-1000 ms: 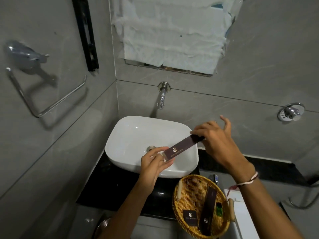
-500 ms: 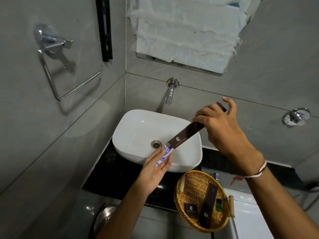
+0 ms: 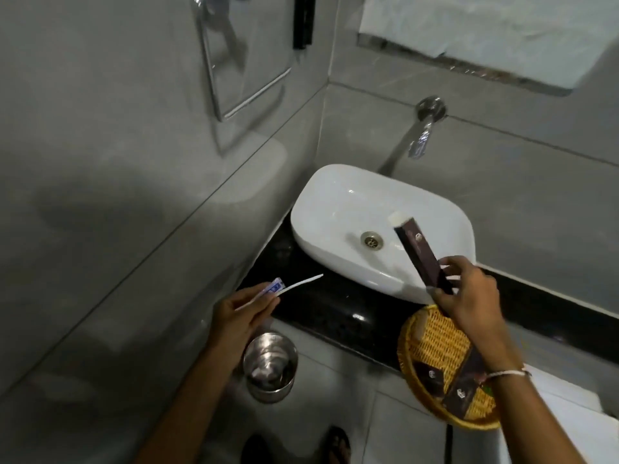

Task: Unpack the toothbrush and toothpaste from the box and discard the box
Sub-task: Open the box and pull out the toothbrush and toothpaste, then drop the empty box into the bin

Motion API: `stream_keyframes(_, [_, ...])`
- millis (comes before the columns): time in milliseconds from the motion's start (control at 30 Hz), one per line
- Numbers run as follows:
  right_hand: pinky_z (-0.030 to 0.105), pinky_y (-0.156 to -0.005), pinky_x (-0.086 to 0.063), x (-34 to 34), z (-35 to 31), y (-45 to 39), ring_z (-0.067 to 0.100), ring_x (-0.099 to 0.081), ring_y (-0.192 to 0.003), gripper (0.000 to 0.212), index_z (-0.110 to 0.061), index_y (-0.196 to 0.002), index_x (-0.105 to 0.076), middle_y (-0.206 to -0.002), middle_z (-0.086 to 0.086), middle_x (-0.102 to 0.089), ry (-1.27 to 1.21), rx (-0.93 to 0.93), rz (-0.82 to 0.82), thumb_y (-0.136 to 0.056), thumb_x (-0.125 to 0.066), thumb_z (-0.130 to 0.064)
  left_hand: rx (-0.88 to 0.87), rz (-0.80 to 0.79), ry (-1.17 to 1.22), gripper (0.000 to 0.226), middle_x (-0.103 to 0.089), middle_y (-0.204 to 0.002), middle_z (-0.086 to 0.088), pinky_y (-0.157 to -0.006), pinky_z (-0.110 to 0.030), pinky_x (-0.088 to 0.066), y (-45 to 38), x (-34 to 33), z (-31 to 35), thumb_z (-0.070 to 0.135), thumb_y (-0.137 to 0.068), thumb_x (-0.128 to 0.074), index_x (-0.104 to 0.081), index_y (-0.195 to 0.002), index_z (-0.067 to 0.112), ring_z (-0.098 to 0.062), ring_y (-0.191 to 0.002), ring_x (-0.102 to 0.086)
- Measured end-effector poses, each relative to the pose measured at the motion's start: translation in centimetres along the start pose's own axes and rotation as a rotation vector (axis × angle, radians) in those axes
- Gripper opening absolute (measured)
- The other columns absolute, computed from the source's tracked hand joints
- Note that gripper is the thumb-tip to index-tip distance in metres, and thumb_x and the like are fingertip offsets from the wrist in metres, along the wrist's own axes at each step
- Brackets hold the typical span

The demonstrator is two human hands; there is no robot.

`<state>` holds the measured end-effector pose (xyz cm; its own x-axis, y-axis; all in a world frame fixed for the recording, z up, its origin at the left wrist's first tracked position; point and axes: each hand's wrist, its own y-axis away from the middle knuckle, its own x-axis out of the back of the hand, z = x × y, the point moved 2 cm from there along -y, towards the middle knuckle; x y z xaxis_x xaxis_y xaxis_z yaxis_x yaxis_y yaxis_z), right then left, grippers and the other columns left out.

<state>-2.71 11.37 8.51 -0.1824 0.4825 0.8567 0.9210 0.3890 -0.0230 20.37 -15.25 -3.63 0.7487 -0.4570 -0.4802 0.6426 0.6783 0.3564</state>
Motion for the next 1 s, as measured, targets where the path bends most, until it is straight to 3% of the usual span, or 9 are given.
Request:
stream_keyframes(100, [0.024,-0.071,-0.064,-5.8,-2.7,2.3,0.015,-0.074,-0.077,0.045,-0.027,-0.101,-0.063,-0.085,-0.013,-0.070,-0.342,0.004,-0.127,-0.072,-0.085,-0.001,-0.001,0.096,-0.096,0.019,-0.081,-0.097,-0.017,-0.068,-0.017,-0.060,2.5,4.6,-1.4,-0.008,-0.085,-0.069,-0.080,-0.095,0.003,-0.018,-0.084,-0.079])
stream_keyframes(200, [0.027,-0.071,-0.060,-13.3,-4.5,5.0,0.005,-0.068,-0.067,0.043,-0.029,-0.091,-0.066,-0.069,-0.012,-0.069,-0.542,0.054,-0.328,-0.069,-0.087,0.002,0.035,0.225,-0.209,0.021,-0.078,-0.104,-0.025,-0.067,-0.018,-0.061,5.3,10.0,-5.2,-0.007,-0.083,-0.071,-0.076,-0.104,-0.005,-0.018,-0.081,-0.078])
stream_keyframes(333, [0.024,-0.076,-0.060,-24.0,-3.9,8.3,0.012,-0.075,-0.085,0.045,-0.025,-0.104,-0.071,-0.093,-0.005,-0.078,-0.525,0.140,-0.496,-0.065,-0.092,-0.017,0.071,0.358,-0.235,0.023,-0.075,-0.104,-0.032,-0.067,-0.021,-0.062,7.9,15.8,-11.9,-0.014,-0.082,-0.070,-0.073,-0.105,-0.012,-0.020,-0.078,-0.078])
stream_keyframes(433, [0.005,-0.070,-0.055,-32.5,-1.6,10.7,-0.001,-0.072,-0.087,0.041,-0.019,-0.115,-0.067,-0.105,0.001,-0.077,-0.508,0.128,-0.643,-0.078,-0.084,-0.011,0.082,0.423,-0.234,0.024,-0.074,-0.108,-0.032,-0.071,-0.023,-0.063,7.9,19.3,-17.0,-0.017,-0.082,-0.068,-0.071,-0.106,-0.015,-0.024,-0.082,-0.078])
stream_keyframes(500, [0.015,-0.073,-0.060,-38.3,0.8,11.5,0.000,-0.072,-0.086,0.036,-0.024,-0.118,-0.062,-0.107,0.008,-0.076,-0.467,0.157,-0.675,-0.087,-0.077,-0.014,0.079,0.454,-0.297,0.025,-0.075,-0.109,-0.030,-0.071,-0.022,-0.062,7.7,21.7,-20.8,-0.016,-0.082,-0.069,-0.072,-0.107,-0.012,-0.021,-0.082,-0.078])
stream_keyframes(600, [0.041,-0.087,-0.062,-45.6,4.9,10.6,0.023,-0.071,-0.106,0.046,-0.017,-0.133,-0.057,-0.119,0.011,-0.072,-0.318,0.167,-0.638,-0.090,-0.072,-0.024,0.088,0.495,-0.343,0.022,-0.076,-0.106,-0.029,-0.071,-0.023,-0.062,7.6,23.9,-25.7,-0.012,-0.083,-0.071,-0.075,-0.104,-0.008,-0.019,-0.082,-0.077])
stream_keyframes(733, [0.045,-0.085,-0.062,-54.3,8.7,8.7,0.029,-0.070,-0.107,0.044,-0.015,-0.134,-0.054,-0.117,0.012,-0.072,-0.105,0.220,-0.634,-0.094,-0.067,-0.030,0.124,0.585,-0.236,0.018,-0.081,-0.091,-0.017,-0.069,-0.025,-0.063,7.7,26.0,-31.1,-0.012,-0.081,-0.071,-0.080,-0.088,0.002,-0.024,-0.076,-0.078])
stream_keyframes(867, [0.055,-0.088,-0.060,-58.5,10.3,7.9,0.037,-0.067,-0.111,0.055,-0.018,-0.140,-0.044,-0.124,0.016,-0.065,-0.010,0.162,-0.722,-0.092,-0.067,-0.030,0.126,0.597,-0.213,0.018,-0.082,-0.091,-0.015,-0.071,-0.028,-0.064,8.8,26.6,-33.0,0.007,-0.072,-0.078,-0.081,-0.090,0.003,-0.029,-0.079,-0.079])
stream_keyframes(1000, [0.042,-0.091,-0.061,-56.2,11.3,10.9,0.028,-0.062,-0.120,0.057,-0.020,-0.144,-0.044,-0.140,0.009,-0.054,-0.112,0.247,-0.763,-0.091,-0.062,-0.010,0.161,0.589,-0.260,0.018,-0.081,-0.095,-0.015,-0.073,-0.030,-0.065,9.6,26.6,-31.7,0.006,-0.075,-0.079,-0.082,-0.092,0.008,-0.033,-0.084,-0.079])
